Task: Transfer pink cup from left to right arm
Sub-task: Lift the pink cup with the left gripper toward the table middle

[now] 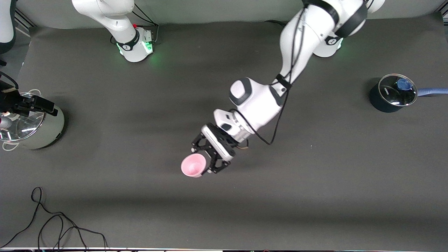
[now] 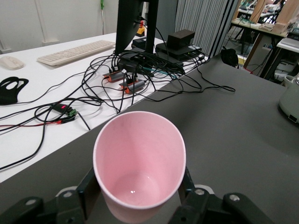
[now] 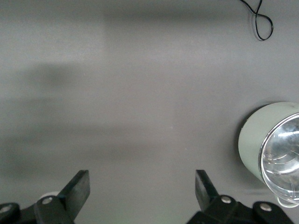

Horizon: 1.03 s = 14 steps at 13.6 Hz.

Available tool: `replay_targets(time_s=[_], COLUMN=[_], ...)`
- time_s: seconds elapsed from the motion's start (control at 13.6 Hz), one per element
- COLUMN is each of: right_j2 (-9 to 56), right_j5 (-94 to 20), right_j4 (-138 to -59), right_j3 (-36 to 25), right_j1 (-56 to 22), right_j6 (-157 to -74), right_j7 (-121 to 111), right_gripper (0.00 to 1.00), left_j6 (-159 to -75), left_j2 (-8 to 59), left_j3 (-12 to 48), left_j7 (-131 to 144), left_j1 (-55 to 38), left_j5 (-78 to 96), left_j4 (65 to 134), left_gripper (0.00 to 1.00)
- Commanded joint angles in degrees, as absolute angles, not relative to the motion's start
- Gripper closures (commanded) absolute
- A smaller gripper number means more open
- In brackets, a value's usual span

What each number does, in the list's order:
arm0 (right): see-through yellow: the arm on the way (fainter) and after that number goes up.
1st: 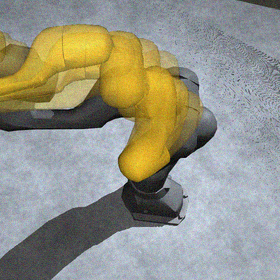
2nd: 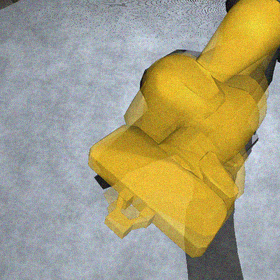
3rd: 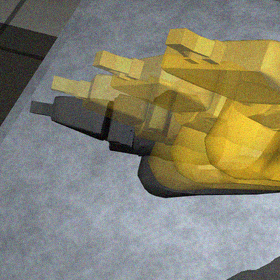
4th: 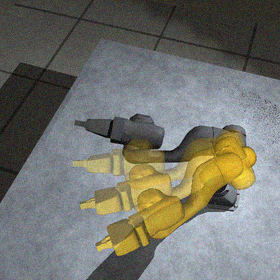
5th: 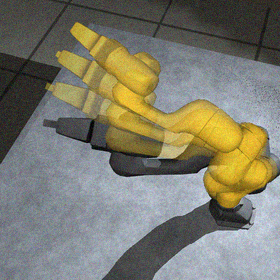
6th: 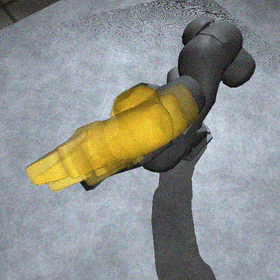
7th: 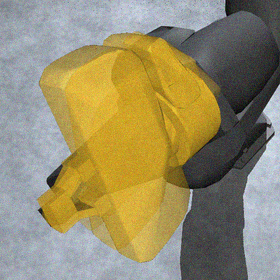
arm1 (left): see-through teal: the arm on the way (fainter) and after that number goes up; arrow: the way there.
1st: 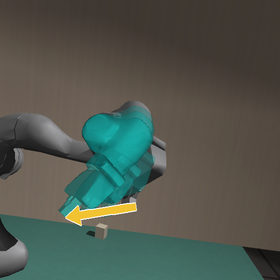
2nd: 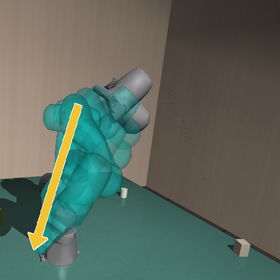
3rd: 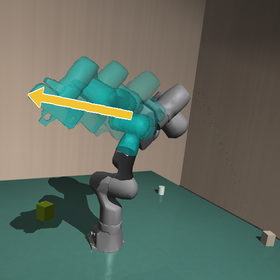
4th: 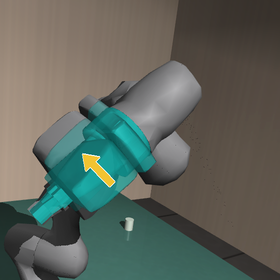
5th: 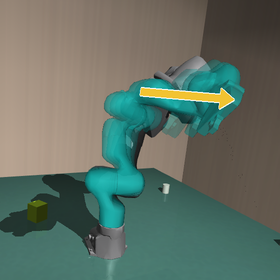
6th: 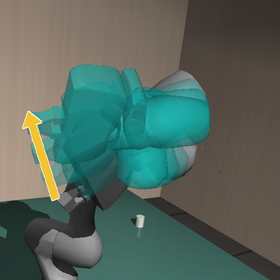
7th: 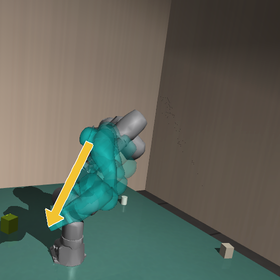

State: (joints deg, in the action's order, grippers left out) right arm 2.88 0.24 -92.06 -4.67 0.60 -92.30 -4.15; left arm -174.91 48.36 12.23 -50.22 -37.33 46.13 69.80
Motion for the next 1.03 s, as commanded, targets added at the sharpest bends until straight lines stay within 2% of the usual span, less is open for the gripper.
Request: replay_targets(time_s=[0.0,0.22,0.95], right_j2=[2.90,3.77,7.90], right_j5=[0.26,-0.43,-4.73], right_j4=[-91.67,-91.67,-91.32], right_j3=[-4.57,-4.39,-4.39], right_j1=[0.18,-1.57,-15.72], right_j6=[-92.90,-95.09,-101.42], right_j7=[-4.22,-3.78,8.87], right_gripper=[0.00,0.00,0.00], left_j6=[-175.08,-174.73,-174.81], left_j2=[48.43,48.43,48.60], left_j3=[0.65,-4.21,-4.31], left_j7=[-40.11,-36.48,-36.39], left_j1=[-48.13,-53.43,-54.93], left_j5=[44.48,43.33,42.45], left_j4=[68.20,68.20,68.64], left_gripper=[1.00,1.00,1.00])
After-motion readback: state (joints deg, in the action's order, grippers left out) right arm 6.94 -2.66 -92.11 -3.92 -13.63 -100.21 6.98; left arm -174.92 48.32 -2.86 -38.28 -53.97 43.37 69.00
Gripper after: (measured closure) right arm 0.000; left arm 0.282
